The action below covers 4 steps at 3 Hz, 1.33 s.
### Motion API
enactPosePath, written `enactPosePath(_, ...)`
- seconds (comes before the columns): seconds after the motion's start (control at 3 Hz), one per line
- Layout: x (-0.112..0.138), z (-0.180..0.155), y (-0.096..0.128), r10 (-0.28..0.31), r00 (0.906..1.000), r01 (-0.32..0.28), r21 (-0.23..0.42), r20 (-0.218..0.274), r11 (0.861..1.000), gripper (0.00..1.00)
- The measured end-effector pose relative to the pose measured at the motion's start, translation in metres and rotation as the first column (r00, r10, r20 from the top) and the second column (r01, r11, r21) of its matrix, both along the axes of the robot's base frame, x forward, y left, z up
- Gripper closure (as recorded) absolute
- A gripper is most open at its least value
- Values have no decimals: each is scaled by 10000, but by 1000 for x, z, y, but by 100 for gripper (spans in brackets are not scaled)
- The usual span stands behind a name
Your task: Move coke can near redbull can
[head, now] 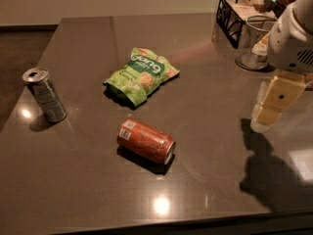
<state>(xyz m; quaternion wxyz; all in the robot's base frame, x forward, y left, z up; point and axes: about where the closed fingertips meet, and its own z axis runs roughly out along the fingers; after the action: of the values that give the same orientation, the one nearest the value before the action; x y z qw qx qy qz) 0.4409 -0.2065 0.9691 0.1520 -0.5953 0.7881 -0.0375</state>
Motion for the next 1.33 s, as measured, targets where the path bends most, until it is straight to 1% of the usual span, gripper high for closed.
enactPosePath(0.33,3,-14,24,-132,9997,129,-146,-200,9998,0)
enactPosePath(0.67,-2,-42,62,-217,9972,200,-240,-721,9995,0)
enactPosePath(1.0,-15,-61,93,-124,9922,118,-55,-1237,9999,0)
enactPosePath(1.33,-32,-80,129,266,9837,-230,222,-1780,9995,0)
